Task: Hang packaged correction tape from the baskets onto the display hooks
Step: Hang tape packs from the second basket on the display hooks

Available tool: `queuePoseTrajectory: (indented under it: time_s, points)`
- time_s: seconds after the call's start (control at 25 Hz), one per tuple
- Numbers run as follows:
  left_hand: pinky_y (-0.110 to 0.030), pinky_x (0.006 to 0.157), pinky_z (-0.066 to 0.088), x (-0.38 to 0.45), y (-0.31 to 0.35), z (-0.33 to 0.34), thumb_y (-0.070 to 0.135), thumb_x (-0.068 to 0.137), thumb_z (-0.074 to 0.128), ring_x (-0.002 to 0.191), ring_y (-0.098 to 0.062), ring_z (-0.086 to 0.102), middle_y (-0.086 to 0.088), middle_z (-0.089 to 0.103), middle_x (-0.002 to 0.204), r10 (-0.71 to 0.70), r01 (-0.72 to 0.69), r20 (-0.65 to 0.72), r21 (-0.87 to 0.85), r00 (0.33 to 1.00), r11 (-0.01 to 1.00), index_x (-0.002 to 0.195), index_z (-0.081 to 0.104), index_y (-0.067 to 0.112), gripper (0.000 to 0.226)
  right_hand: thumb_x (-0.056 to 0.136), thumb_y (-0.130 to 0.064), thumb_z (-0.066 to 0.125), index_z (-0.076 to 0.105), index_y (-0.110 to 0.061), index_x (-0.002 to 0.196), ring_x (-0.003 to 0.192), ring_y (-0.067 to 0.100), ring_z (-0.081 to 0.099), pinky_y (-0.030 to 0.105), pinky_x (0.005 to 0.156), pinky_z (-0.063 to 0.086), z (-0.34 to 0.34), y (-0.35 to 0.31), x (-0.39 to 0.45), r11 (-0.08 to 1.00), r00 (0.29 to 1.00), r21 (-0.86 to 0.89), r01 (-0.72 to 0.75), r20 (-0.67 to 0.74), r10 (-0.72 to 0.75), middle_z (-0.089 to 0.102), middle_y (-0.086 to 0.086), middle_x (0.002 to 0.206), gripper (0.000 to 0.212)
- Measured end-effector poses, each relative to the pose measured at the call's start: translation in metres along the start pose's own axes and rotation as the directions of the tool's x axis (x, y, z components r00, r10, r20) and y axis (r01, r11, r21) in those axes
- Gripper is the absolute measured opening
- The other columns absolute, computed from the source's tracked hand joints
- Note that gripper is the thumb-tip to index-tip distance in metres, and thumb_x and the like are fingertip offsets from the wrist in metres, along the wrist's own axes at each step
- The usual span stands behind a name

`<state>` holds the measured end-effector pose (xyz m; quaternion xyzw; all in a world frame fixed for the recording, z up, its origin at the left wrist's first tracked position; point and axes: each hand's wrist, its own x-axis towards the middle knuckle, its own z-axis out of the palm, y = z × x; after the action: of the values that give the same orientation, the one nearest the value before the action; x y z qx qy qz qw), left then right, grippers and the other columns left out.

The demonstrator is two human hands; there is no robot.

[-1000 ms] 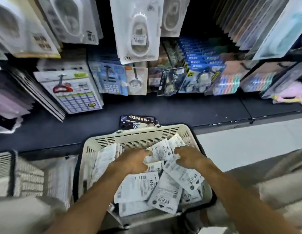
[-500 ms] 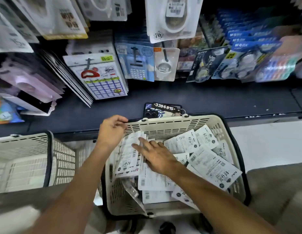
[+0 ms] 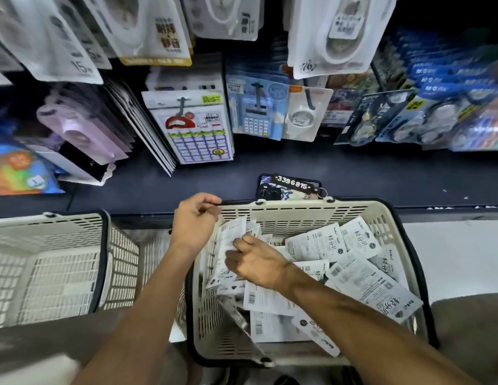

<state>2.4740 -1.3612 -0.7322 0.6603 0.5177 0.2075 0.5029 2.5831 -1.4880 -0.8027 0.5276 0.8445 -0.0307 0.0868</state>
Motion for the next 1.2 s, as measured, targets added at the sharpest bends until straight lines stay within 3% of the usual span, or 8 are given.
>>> queuePoseTrajectory:
  time_s: [0.12, 0.16, 0.32, 0.48, 0.56, 0.68, 0.96, 1.2]
  points:
    - [-0.025, 0.07, 0.05, 0.0, 0.01, -0.004, -0.013, 0.088, 0.055, 0.071, -0.017, 0.064, -0.014, 0.074, 0.084, -0.007, 0.005, -0.028, -0.058, 1.0, 0.998, 0.081, 0.069, 0.025, 0.041, 0.092, -0.02, 0.055, 0.067, -0.029, 0.113, 0.098, 0.01, 0.052, 0.025, 0.09, 0.039, -0.031, 0.014, -0.011, 0.993, 0.967, 0.085, -0.079, -0.236, 0.097, 0.066, -0.014, 0.105, 0.025]
    - [-0.026, 0.07, 0.05, 0.001, 0.016, -0.006, -0.012, 0.089, 0.054, 0.07, -0.016, 0.064, -0.014, 0.074, 0.081, -0.021, 0.015, -0.049, -0.111, 0.999, 0.994, 0.081, 0.07, 0.023, 0.039, 0.091, -0.022, 0.06, 0.072, -0.029, 0.109, 0.089, 0.009, 0.05, 0.023, 0.081, 0.037, -0.043, 0.024, -0.019, 0.936, 0.933, 0.316, -0.153, -0.265, 0.242, 0.07, -0.013, 0.102, 0.023]
    - [-0.016, 0.058, 0.052, -0.004, 0.043, -0.008, 0.03, 0.097, 0.062, 0.067, -0.009, 0.07, 0.0, 0.078, 0.078, -0.047, 0.098, 0.134, -0.407, 0.99, 0.908, 0.091, 0.076, 0.018, 0.02, 0.087, -0.034, 0.076, 0.074, -0.024, 0.065, 0.066, 0.011, 0.063, 0.03, 0.063, 0.047, -0.103, 0.086, -0.068, 0.242, 0.749, 0.944, -0.225, 0.008, 0.663, 0.071, -0.001, 0.075, 0.024]
    - [-0.022, 0.084, 0.055, -0.024, 0.083, 0.008, 0.069, 0.072, 0.075, 0.108, -0.016, 0.07, -0.001, 0.074, 0.122, 0.217, 0.054, 0.516, -0.46, 0.828, 0.886, 0.123, 0.069, 0.026, 0.067, 0.084, -0.007, 0.076, 0.081, -0.021, 0.072, 0.076, 0.005, 0.073, 0.02, 0.068, 0.052, -0.153, 0.124, -0.116, -0.208, 0.586, 0.978, -0.029, 0.185, 0.789, 0.079, -0.004, 0.085, 0.019]
    - [-0.024, 0.092, 0.053, -0.032, 0.107, 0.02, 0.058, 0.066, 0.083, 0.124, -0.012, 0.062, 0.009, 0.066, 0.136, 0.3, -0.038, 0.583, -0.419, 0.755, 0.907, 0.133, 0.059, 0.038, 0.074, 0.076, -0.008, 0.077, 0.082, -0.016, 0.073, 0.075, 0.009, 0.074, 0.027, 0.072, 0.051, -0.165, 0.13, -0.137, -0.336, 0.483, 0.938, 0.083, 0.257, 0.837, 0.079, 0.0, 0.084, 0.01]
    - [-0.021, 0.093, 0.052, -0.051, 0.142, 0.039, 0.031, 0.065, 0.081, 0.128, -0.006, 0.058, 0.019, 0.064, 0.135, 0.358, -0.054, 0.675, -0.427, 0.645, 0.903, 0.134, 0.054, 0.048, 0.076, 0.068, -0.021, 0.077, 0.081, -0.01, 0.093, 0.082, 0.025, 0.074, 0.036, 0.076, 0.057, -0.18, 0.127, -0.16, -0.519, 0.487, 0.831, 0.198, 0.376, 0.788, 0.078, 0.012, 0.099, 0.028]
    - [-0.034, 0.07, 0.063, -0.079, 0.163, 0.094, 0.024, 0.086, 0.073, 0.084, -0.02, 0.077, -0.005, 0.081, 0.095, -0.032, 0.266, 0.597, -0.307, 0.801, 0.914, 0.107, 0.07, 0.017, 0.022, 0.093, -0.036, 0.065, 0.071, -0.004, 0.122, 0.095, 0.037, 0.071, 0.048, 0.091, 0.056, -0.17, 0.114, -0.171, -0.735, 0.377, 0.64, 0.222, 0.639, 0.67, 0.074, 0.021, 0.111, 0.043]
    - [-0.039, 0.076, 0.063, -0.075, 0.158, 0.078, 0.041, 0.045, 0.076, 0.082, -0.022, 0.077, -0.003, 0.08, 0.093, -0.149, 0.252, 0.424, -0.198, 0.893, 0.947, 0.102, 0.07, 0.015, 0.062, 0.093, -0.033, 0.066, 0.071, -0.001, 0.121, 0.115, 0.034, 0.066, 0.049, 0.106, 0.048, -0.15, 0.074, -0.186, -0.799, 0.594, 0.585, 0.138, 0.597, 0.54, 0.069, 0.021, 0.125, 0.042]
